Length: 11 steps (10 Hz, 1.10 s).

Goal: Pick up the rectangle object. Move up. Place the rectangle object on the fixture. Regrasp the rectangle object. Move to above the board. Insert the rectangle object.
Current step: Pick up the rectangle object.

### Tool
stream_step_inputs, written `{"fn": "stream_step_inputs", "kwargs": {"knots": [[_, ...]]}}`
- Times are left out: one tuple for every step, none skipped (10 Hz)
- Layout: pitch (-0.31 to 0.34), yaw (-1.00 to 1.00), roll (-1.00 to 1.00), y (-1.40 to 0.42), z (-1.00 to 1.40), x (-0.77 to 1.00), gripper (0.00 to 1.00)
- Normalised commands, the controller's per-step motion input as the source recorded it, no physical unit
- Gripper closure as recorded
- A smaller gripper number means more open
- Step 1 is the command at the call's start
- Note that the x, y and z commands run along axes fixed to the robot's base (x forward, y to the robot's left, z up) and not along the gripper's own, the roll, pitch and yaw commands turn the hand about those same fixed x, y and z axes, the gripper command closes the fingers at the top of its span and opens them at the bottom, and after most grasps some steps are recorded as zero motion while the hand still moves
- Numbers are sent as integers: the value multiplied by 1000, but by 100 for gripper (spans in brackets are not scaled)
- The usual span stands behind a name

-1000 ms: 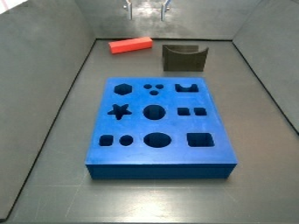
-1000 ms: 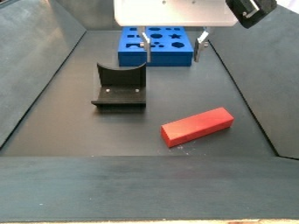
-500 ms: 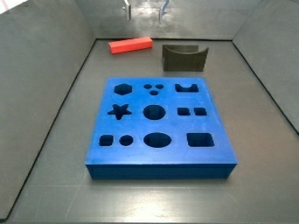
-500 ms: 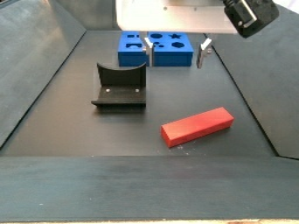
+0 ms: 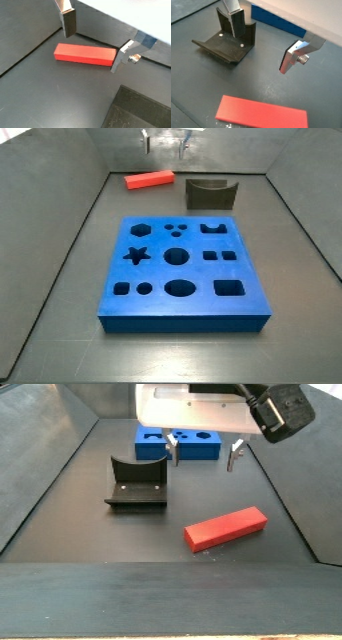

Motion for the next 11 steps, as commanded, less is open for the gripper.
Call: {"fn": "stream_step_inputs", "kwargs": {"knots": [[-17, 0, -23, 11, -20, 0, 0], [-20, -71, 0, 120, -106, -129, 0], [-77, -257, 0, 194, -151, -74, 0], [-103, -423, 0, 240, -154, -86, 0], [-83, -417, 0, 283, -140, -134, 0], [-51, -429, 0, 337, -143, -180, 0], [-40, -437, 0, 351, -154, -171, 0], [-23, -451, 0, 360, -163, -143, 0], [-9, -500, 17, 349, -180, -83, 0], [-3, -640, 77, 311, -229, 0, 0], [0, -674, 117, 271, -249, 0, 0]]}}
